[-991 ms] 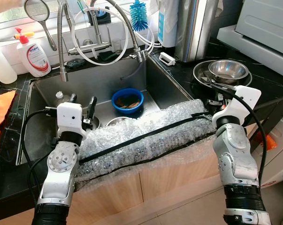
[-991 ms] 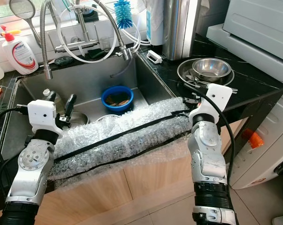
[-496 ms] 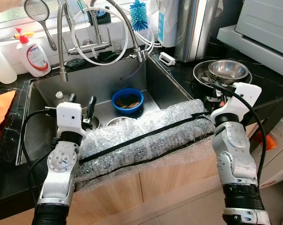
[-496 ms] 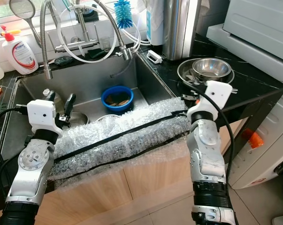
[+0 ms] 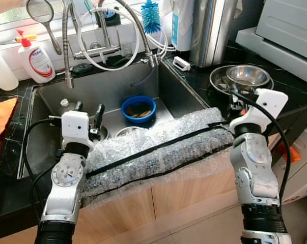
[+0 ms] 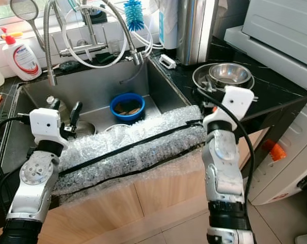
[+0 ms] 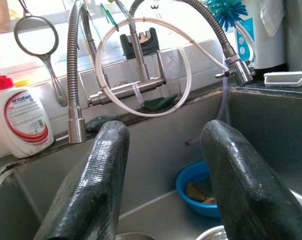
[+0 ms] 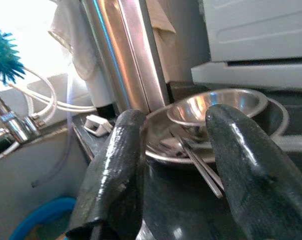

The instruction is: Kitchen organization

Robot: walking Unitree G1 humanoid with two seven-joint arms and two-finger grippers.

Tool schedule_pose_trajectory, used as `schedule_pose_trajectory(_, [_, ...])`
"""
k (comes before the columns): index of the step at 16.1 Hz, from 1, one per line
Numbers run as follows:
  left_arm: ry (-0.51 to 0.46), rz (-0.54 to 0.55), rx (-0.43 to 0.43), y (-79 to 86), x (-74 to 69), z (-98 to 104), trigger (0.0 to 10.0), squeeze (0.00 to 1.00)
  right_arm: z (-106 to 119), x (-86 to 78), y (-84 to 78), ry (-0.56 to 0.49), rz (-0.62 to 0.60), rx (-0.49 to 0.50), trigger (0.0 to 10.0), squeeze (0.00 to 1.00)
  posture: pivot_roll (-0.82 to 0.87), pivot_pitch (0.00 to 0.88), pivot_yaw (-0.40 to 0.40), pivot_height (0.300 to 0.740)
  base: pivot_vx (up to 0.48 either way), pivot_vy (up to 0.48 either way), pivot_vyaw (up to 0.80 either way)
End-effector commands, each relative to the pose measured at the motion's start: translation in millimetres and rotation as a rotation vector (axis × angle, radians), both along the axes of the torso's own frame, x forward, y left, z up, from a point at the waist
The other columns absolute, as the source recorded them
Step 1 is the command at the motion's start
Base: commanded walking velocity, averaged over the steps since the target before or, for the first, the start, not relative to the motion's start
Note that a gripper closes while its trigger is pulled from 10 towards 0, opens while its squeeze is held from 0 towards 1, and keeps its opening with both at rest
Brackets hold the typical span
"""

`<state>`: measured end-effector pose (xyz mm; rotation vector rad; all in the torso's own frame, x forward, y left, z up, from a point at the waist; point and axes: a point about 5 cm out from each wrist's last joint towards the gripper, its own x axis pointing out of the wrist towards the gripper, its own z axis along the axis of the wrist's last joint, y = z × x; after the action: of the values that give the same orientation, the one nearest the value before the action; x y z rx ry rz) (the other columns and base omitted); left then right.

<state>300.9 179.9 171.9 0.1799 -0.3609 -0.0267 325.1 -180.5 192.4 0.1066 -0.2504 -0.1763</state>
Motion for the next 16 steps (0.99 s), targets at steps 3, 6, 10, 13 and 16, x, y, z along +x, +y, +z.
schedule_pose_trajectory(3, [-0.002, -0.012, 0.011, -3.0, 2.0, 0.3, 10.0, 0.00, 1.6, 0.2, -1.6, 0.006, -0.013, 0.011, 10.0, 1.00, -0.13, 0.000, 0.087, 0.740, 0.000, 0.000, 0.00])
schedule_pose_trajectory(6, [0.001, -0.012, 0.012, -2.5, 2.1, 0.1, 10.0, 0.00, 0.1, 2.3, -1.3, 0.023, -0.009, 0.028, 10.0, 0.00, -0.13, 0.000, 0.088, 0.740, 0.000, 0.000, 0.00])
schedule_pose_trajectory(10, [0.003, -0.012, 0.014, -2.5, 2.2, -0.2, 10.0, 0.00, -8.1, 7.5, -7.6, 0.098, -0.057, 0.077, 10.0, 0.00, -0.13, 0.000, 0.086, 0.740, 0.000, 0.000, 0.00])
schedule_pose_trajectory(13, [0.005, -0.014, 0.014, -2.4, 2.3, -0.5, 10.0, 0.00, -15.6, 8.5, -7.6, 0.139, -0.052, 0.094, 10.0, 0.00, -0.13, 0.000, 0.086, 0.740, 0.000, 0.000, 0.00])
schedule_pose_trajectory(16, [0.007, -0.016, 0.014, -2.6, 2.5, -0.9, 10.0, 0.00, -16.2, 9.4, -7.6, 0.151, -0.056, 0.094, 10.0, 0.00, -0.13, 0.000, 0.088, 0.740, 0.000, 0.000, 0.00])
